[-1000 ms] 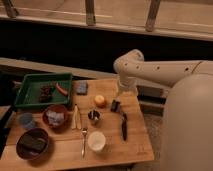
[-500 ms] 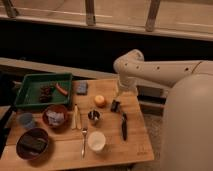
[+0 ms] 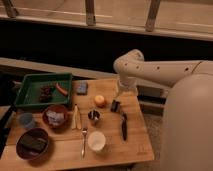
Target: Place banana in tray
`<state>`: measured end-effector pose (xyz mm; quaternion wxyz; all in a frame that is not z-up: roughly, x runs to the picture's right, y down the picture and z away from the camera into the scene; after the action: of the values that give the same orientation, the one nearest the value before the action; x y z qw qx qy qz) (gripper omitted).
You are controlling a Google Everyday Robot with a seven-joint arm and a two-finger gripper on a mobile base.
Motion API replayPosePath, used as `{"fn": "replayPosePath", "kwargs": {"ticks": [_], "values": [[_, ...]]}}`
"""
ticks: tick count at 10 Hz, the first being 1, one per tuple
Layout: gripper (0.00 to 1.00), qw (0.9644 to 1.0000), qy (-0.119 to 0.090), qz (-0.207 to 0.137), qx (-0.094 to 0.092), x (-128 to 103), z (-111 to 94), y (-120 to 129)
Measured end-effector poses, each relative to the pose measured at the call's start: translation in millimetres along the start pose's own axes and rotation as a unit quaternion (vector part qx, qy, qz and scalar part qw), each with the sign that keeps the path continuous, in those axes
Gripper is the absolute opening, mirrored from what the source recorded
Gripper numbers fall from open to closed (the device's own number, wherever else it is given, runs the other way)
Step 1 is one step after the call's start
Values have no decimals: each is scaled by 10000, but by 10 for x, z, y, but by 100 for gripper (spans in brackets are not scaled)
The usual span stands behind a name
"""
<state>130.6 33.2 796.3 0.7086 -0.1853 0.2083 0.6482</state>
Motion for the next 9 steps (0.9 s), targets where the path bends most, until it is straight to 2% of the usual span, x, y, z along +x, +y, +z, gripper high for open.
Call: {"fn": "replayPosePath", "kwargs": {"ticks": [4, 5, 7, 9], "values": [[74, 10000, 1, -14, -5, -4, -3, -3], [74, 9999, 12, -145, -14, 2, -27, 14], [74, 9977, -15, -671, -42, -26, -83, 260], [74, 9912, -5, -1314, -146, -19, -134, 757]]}}
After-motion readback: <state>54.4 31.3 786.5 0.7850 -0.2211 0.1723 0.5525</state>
